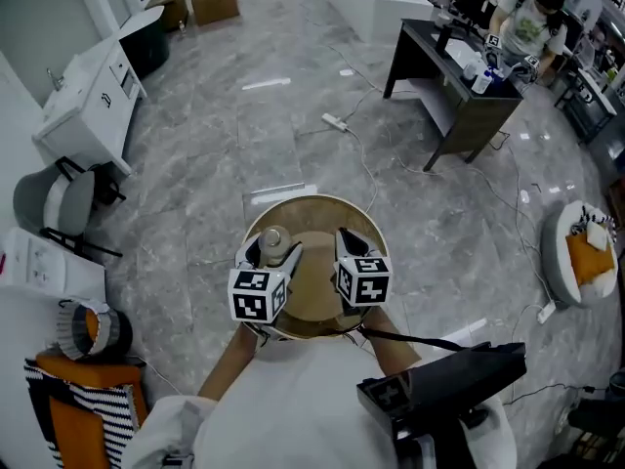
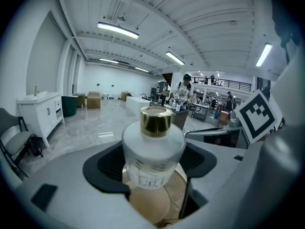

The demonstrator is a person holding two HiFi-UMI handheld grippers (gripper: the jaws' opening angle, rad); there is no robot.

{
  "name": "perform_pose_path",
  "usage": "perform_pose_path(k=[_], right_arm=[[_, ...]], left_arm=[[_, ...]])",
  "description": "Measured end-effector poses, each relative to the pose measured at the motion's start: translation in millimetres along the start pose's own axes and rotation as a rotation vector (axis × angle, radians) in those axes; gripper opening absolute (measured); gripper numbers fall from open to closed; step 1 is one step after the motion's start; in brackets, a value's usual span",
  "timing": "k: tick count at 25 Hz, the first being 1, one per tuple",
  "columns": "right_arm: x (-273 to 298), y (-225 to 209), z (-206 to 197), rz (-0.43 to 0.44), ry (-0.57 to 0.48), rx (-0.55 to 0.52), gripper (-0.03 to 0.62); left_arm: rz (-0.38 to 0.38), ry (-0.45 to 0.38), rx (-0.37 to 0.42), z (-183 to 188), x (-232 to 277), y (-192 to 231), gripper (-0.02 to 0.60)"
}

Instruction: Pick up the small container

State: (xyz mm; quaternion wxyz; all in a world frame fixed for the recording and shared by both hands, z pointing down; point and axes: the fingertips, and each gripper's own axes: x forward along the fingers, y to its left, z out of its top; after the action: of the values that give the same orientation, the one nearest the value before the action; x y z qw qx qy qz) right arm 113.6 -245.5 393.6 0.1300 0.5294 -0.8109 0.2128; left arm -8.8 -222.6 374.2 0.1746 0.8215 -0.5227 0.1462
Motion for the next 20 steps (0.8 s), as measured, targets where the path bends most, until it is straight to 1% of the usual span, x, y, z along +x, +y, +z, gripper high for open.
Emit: perform_pose_path(k=[3,7,11,20], right_arm=[[-6,-2,17,-0.009,-0.027,-0.020,0.023],[-13,-9,30,-0.027,-0.054,-0.029,0.023],[-17,-10,33,-0.046,-0.038,-0.098,0.023],[-23,-4,38,-0.042,-0.037,-0.114,0.023]], left_arm=[[0.001,-0.013,-0.001,15,-3,-3,0.337],[0.000,-0.018,0.007,20,-2,-4,0.337],[0.002,-0.020,0.009,22,-2,-5,0.337],[0.013,-0.031,-0.003,24,-6,-2,0.337]])
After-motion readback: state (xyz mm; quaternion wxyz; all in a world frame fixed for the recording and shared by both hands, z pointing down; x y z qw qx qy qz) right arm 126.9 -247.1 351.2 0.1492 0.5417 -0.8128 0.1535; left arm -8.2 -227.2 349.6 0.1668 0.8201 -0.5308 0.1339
